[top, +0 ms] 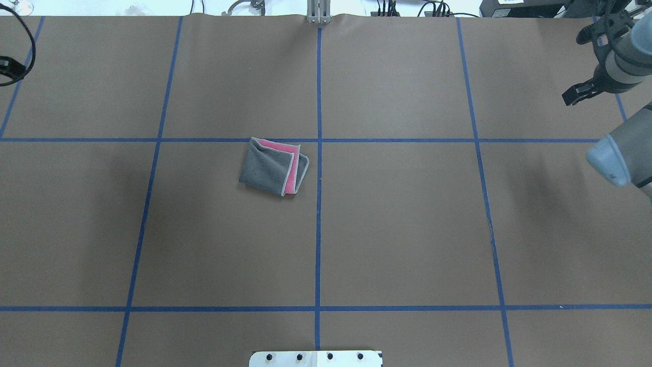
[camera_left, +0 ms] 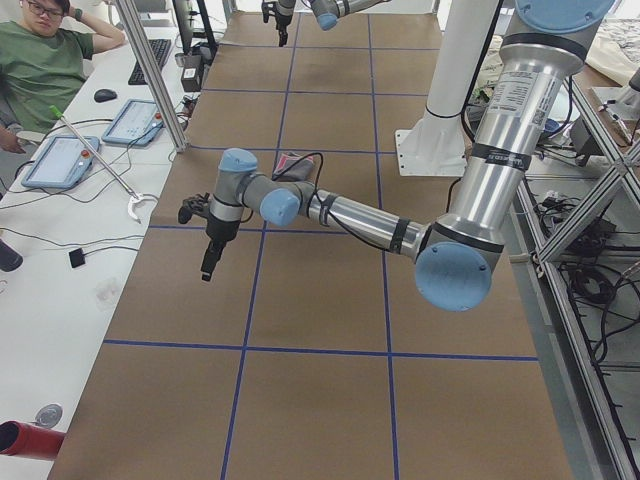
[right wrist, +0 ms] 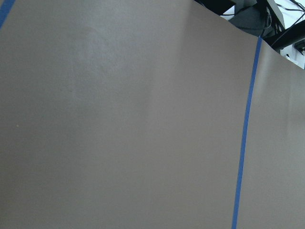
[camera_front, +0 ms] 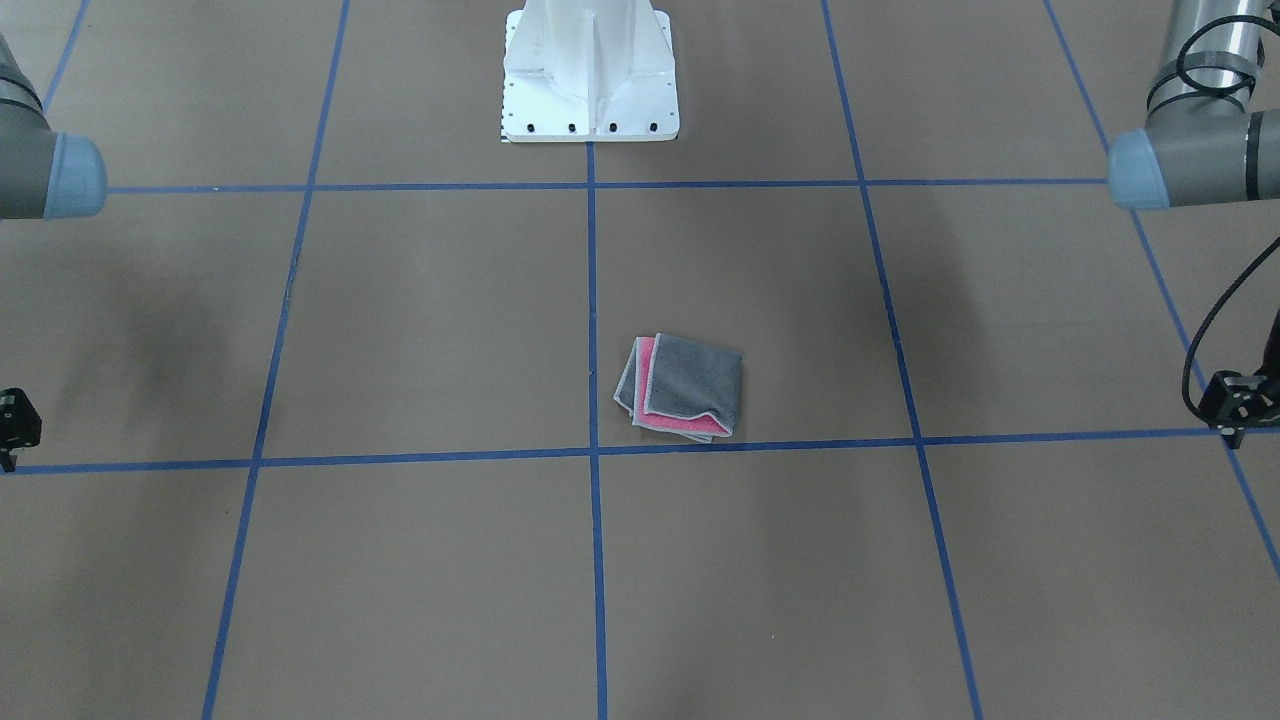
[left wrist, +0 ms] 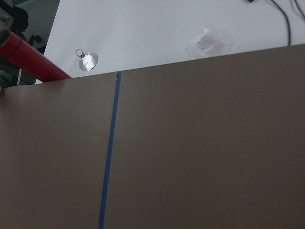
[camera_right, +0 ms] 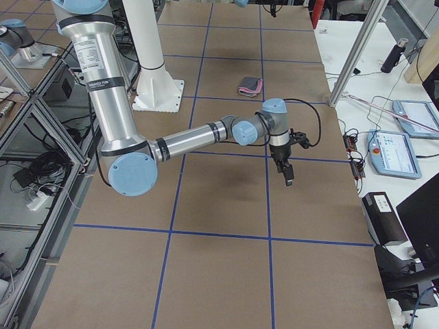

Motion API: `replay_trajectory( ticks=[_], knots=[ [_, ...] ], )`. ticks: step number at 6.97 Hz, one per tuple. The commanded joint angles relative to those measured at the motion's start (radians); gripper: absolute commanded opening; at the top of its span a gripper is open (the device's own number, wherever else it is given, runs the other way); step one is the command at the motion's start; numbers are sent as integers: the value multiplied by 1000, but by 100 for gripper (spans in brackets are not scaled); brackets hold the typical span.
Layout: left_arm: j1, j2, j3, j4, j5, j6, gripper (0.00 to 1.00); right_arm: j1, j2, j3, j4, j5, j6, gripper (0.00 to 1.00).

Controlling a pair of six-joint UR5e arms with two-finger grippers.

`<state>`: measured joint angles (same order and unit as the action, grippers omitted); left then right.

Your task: Fold towel twice with both arms

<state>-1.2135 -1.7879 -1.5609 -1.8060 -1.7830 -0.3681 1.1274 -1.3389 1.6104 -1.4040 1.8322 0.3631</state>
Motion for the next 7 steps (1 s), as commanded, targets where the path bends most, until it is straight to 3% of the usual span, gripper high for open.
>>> replay_trajectory(
  ticks=[1, 2, 3, 4, 7],
  knots=[
    [-129, 111, 1, -20, -254, 228, 100, 159, -34, -10, 11, 332, -32, 100],
    [-217, 154, 4, -10, -452, 247, 100, 242, -31, 0, -71, 480, -36, 100],
    [-257, 189, 4, -9, -537, 279, 100, 293, -31, -4, -120, 595, -61, 100],
    [-271, 214, 2, 19, -539, 323, 100, 316, -37, -10, -128, 646, -99, 100],
    [-336, 211, -205, 407, -541, 434, 100, 330, -37, -14, -151, 648, -99, 100]
  ],
)
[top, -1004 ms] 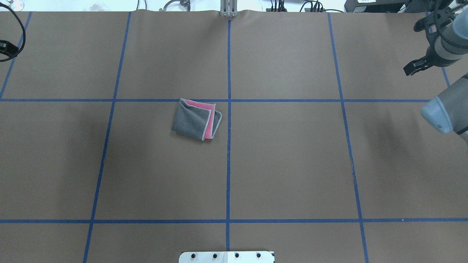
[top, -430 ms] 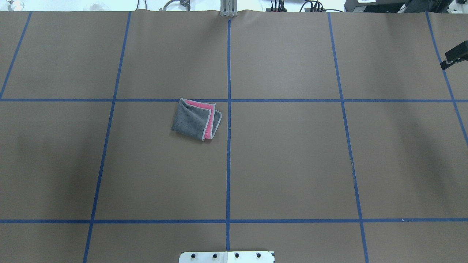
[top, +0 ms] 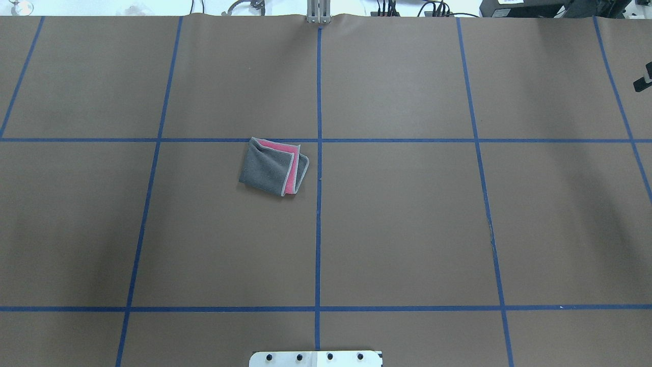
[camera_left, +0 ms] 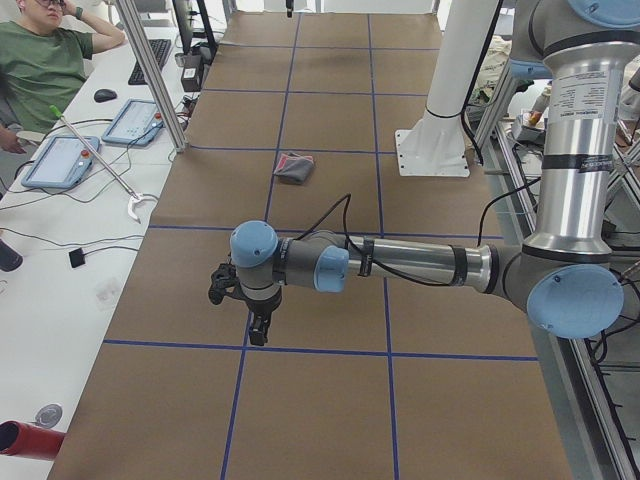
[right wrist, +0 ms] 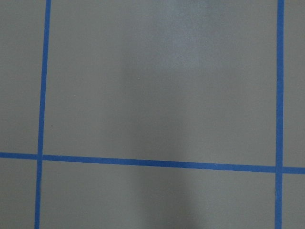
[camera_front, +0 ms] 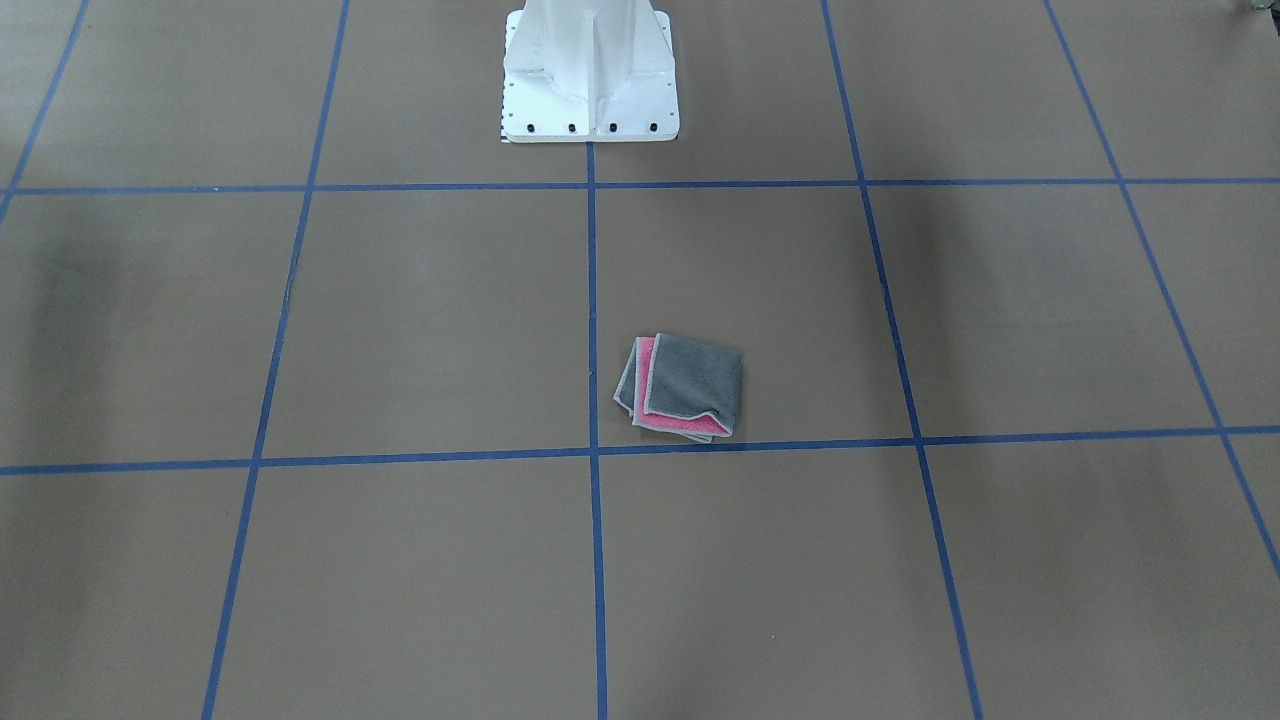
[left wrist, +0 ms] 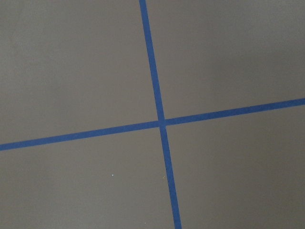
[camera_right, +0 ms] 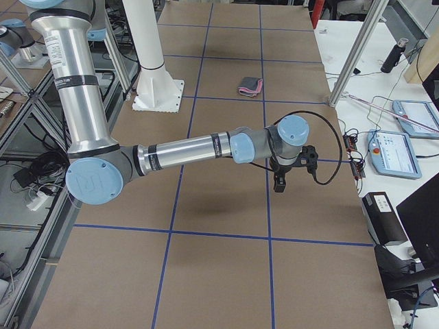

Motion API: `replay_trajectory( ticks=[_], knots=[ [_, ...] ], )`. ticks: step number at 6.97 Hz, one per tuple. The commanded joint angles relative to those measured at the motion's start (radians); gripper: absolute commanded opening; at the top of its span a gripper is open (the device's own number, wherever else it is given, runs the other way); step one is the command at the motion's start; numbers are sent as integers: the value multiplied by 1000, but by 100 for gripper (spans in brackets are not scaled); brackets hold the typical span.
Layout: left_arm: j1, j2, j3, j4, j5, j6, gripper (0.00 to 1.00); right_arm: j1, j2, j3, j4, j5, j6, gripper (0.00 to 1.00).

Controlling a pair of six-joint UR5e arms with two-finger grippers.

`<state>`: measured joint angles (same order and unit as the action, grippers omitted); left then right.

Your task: Fold towel twice with both arms

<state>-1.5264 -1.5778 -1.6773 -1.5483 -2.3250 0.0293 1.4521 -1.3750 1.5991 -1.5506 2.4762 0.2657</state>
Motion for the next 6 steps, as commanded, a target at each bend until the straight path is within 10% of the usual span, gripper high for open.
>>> replay_trajectory(
  ticks=[1, 6],
  knots=[
    [-24, 19, -110, 157, 12, 38, 100, 5, -15, -10, 7, 3, -3, 100],
    [-24, 47, -96, 159, 6, 38, 100, 109, -180, -22, 17, -9, -227, 100]
  ],
)
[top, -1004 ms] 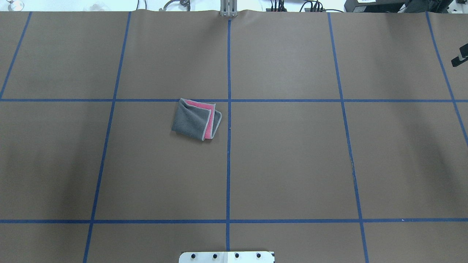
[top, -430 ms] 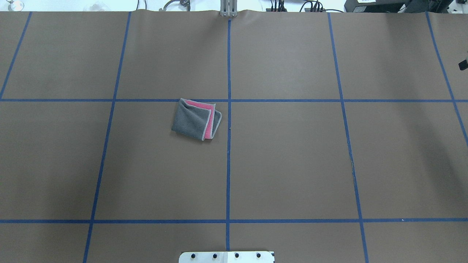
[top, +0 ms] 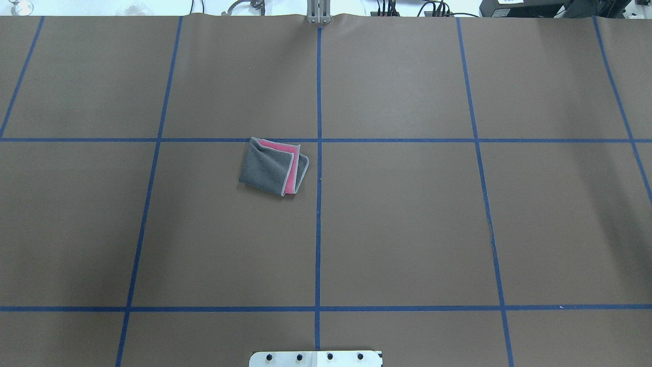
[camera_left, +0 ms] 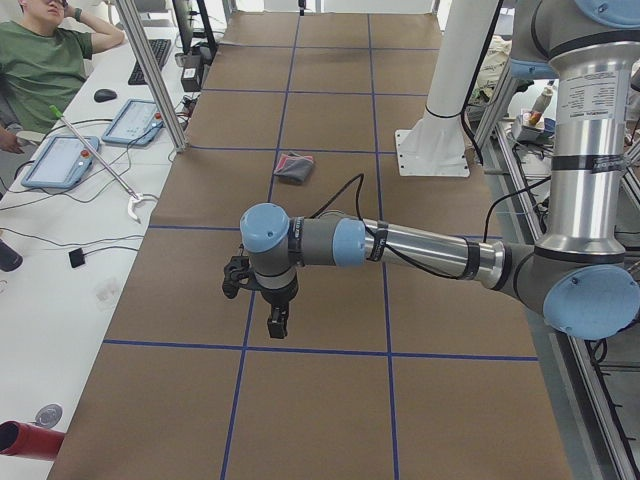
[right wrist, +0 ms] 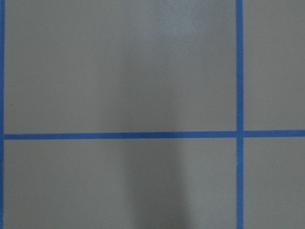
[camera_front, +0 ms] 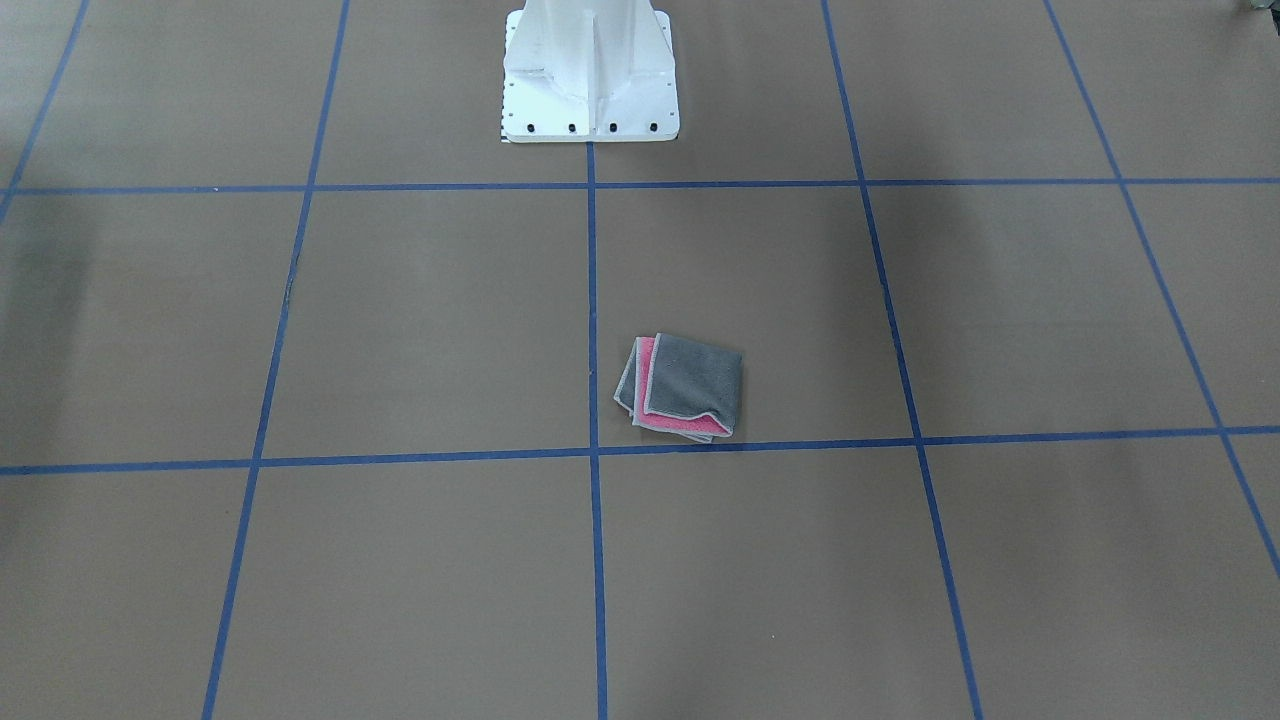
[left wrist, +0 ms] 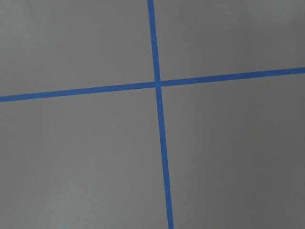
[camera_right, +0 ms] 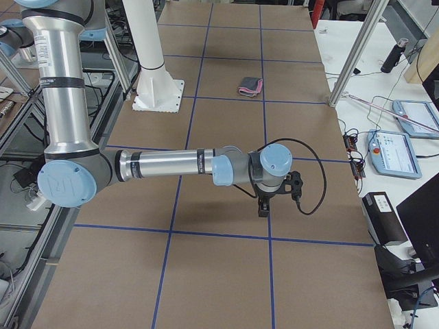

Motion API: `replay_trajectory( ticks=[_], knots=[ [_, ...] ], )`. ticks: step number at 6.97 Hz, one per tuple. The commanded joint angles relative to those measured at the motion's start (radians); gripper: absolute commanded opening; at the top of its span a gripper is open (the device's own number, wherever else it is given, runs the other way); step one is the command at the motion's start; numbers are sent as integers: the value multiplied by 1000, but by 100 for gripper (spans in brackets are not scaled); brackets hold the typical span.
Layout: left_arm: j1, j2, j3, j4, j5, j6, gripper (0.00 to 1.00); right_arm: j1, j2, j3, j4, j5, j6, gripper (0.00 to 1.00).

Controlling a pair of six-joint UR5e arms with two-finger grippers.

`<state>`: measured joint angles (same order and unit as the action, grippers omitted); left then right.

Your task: Fold towel twice with both arms

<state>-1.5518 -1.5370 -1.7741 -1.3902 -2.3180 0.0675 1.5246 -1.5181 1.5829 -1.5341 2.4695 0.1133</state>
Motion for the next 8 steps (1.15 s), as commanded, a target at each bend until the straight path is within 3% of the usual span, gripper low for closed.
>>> replay_trajectory(
  ticks=[1, 6, 8],
  knots=[
    [-1, 6, 2, 0, -3, 0, 100, 42, -48, -7, 0, -10, -89, 100],
    [1, 24, 10, 0, -4, -1, 100, 40, -47, 6, -3, -148, -159, 100],
    [4, 23, 27, -3, -8, -5, 100, 42, -37, 9, -6, -161, -156, 100]
  ],
)
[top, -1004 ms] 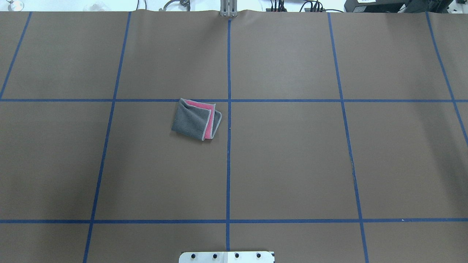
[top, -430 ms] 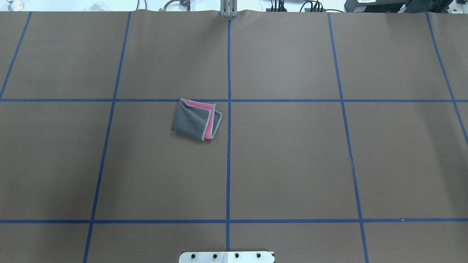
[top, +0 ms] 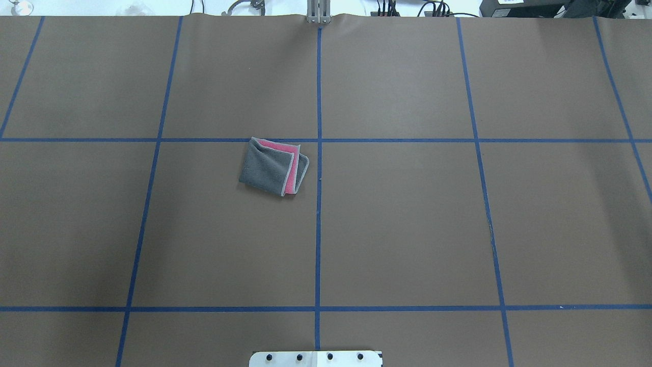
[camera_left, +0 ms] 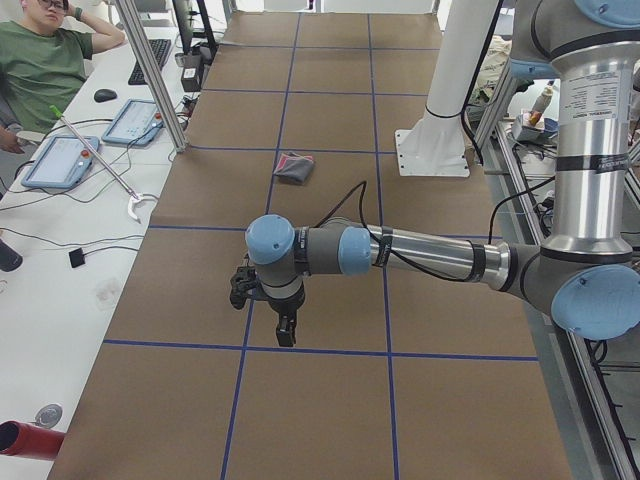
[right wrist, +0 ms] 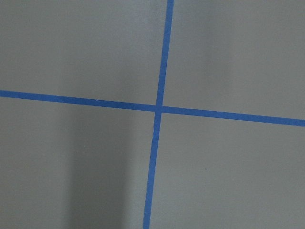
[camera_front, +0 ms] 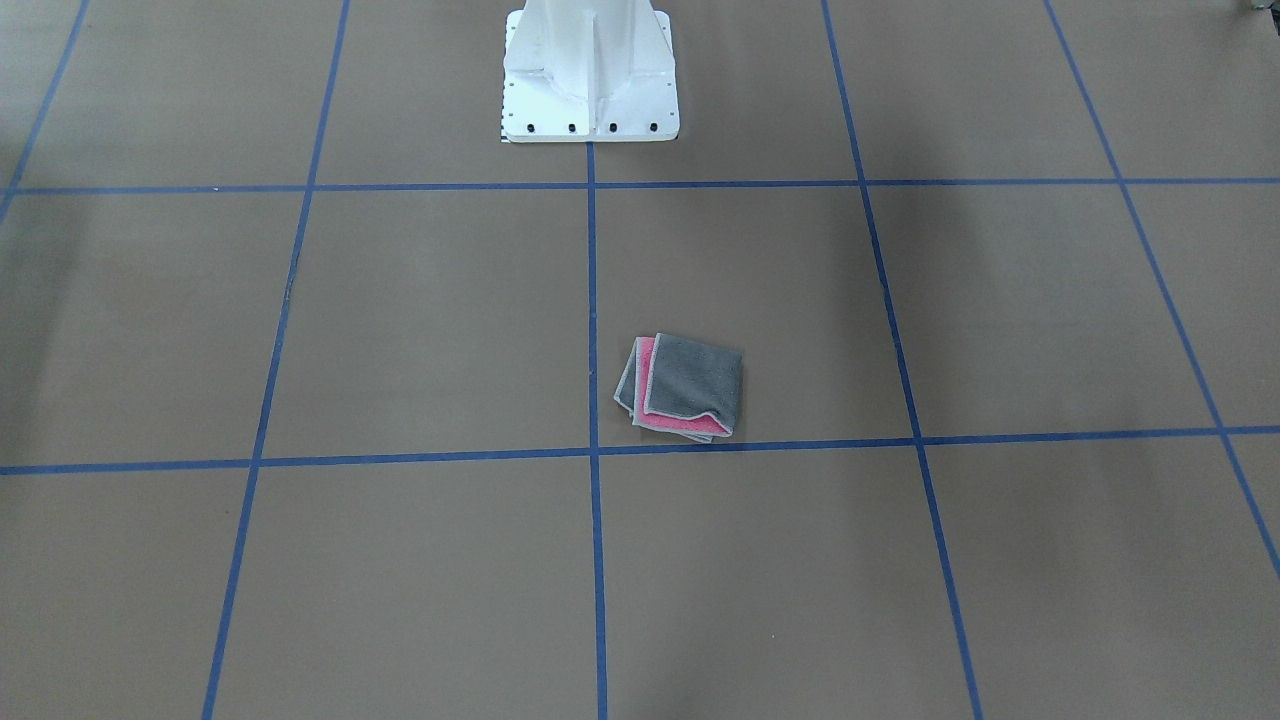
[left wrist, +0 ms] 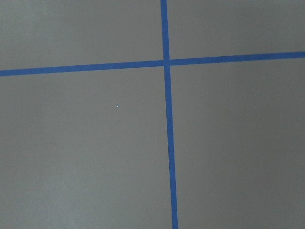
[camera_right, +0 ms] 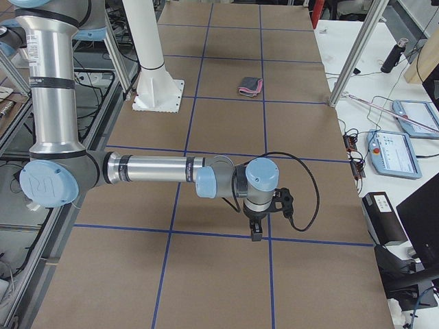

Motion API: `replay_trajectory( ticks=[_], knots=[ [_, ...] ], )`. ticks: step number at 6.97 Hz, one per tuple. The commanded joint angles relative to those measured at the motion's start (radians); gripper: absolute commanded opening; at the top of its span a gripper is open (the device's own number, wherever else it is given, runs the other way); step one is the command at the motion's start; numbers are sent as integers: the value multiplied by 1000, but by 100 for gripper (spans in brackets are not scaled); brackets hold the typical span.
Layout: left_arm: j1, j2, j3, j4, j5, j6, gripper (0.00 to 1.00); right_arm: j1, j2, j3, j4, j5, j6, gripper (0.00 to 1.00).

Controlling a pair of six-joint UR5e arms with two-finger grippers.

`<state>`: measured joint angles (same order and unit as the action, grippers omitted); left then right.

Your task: Fold towel twice with both arms

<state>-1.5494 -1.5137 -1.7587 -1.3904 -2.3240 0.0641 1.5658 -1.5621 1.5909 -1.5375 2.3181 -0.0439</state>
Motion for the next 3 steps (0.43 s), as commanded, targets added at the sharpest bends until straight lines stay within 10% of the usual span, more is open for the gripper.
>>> replay_trajectory(
  ticks=[1, 3],
  knots=[
    [0, 1, 31, -8, -5, 2, 100, -1, 13, 4, -6, -3, 2, 100],
    [0, 7, 53, -19, -5, 5, 100, 0, 13, 20, -9, 10, 13, 100]
  ],
)
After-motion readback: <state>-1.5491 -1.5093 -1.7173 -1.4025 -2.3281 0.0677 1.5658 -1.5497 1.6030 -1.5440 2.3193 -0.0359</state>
